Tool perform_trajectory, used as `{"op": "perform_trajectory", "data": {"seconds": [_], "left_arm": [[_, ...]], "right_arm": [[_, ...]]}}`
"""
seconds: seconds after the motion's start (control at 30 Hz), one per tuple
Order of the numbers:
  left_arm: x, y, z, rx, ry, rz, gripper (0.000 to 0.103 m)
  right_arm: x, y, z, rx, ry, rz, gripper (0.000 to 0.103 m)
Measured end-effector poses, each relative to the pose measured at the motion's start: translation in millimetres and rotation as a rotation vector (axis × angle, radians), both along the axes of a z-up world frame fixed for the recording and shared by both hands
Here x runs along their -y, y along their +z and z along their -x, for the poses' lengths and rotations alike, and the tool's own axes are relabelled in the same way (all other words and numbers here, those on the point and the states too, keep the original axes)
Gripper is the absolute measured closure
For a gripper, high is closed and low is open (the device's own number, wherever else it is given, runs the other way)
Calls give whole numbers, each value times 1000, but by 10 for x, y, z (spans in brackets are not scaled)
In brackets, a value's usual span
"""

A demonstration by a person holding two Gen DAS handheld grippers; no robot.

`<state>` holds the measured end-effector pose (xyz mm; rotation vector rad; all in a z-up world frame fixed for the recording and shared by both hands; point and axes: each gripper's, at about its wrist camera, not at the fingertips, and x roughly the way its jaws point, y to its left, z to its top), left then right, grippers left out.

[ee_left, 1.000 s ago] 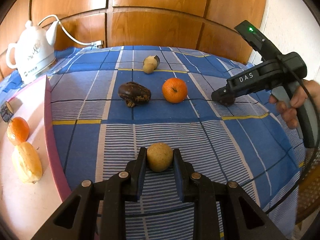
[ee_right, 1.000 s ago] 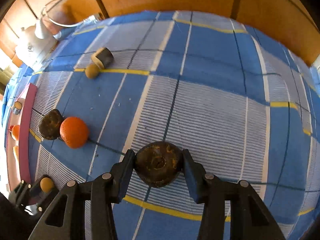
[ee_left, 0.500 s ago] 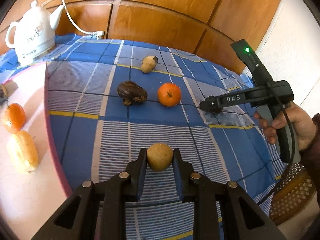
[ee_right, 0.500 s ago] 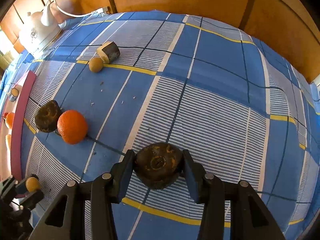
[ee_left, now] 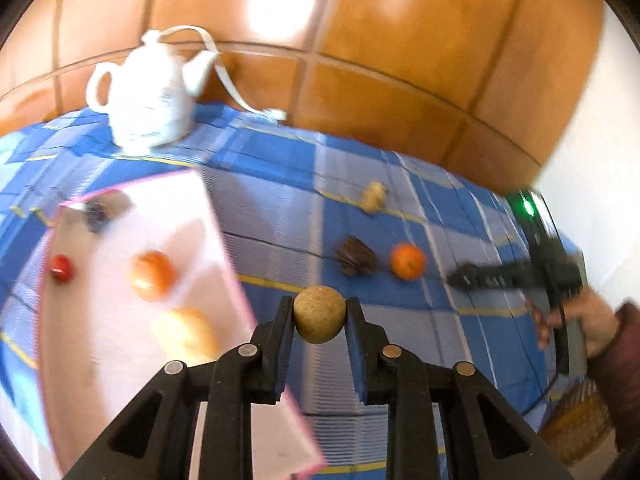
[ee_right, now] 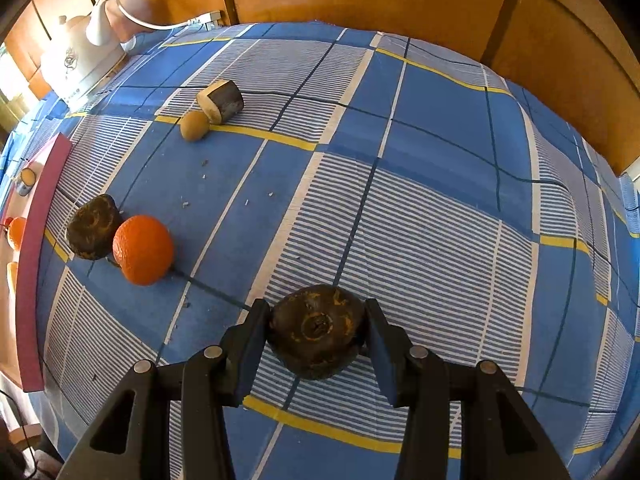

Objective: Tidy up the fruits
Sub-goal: 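Carry the yellow fruit into the tray and open the left gripper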

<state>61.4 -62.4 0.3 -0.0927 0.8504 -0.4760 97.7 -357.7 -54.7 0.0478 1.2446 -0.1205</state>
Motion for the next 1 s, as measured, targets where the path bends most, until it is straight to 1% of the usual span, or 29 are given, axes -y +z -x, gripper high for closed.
{"op": "perform_trajectory", "data": {"seconds": [0.1, 0.2, 0.23, 0.4, 0.6, 0.63, 0.67, 0.7, 0.73, 0.77, 0.83, 1.0], "left_arm": [[-326, 32, -167, -7, 94, 2, 78], [-675, -3, -363, -29, 183, 2, 78], [-796, -37, -451, -37, 211, -10, 78], [-1109, -235, -722, -73, 289, -60, 78], [-1215, -388, -959, -80, 321, -118, 77], [-1224, -401, -974, -80, 326, -126, 76], [-1229, -407, -975, -79, 331, -131, 72], [-1237, -408, -965, -76, 340, -132, 68], [-1243, -407, -963, -74, 344, -129, 63], [-1252, -398, -945, -70, 352, -128, 60], [-1263, -378, -909, -63, 370, -133, 60], [-1222, -251, -644, -19, 403, -156, 60]], "right_arm": [[2, 22, -3, 0, 5, 8, 55], [-14, 19, -2, 1, 11, 17, 55], [-18, 19, -3, 1, 12, 18, 55], [-32, 8, -5, 1, 15, 24, 55], [-46, 13, -6, 2, 21, 27, 55], [-47, 12, -6, 3, 21, 26, 55], [-47, 13, -6, 3, 22, 27, 55], [-44, 15, -6, 3, 23, 27, 55], [-42, 13, -7, 3, 24, 28, 55], [-42, 12, -6, 4, 24, 28, 55], [-41, 10, -6, 3, 24, 28, 55], [-34, 14, -5, 3, 27, 31, 55]]}}
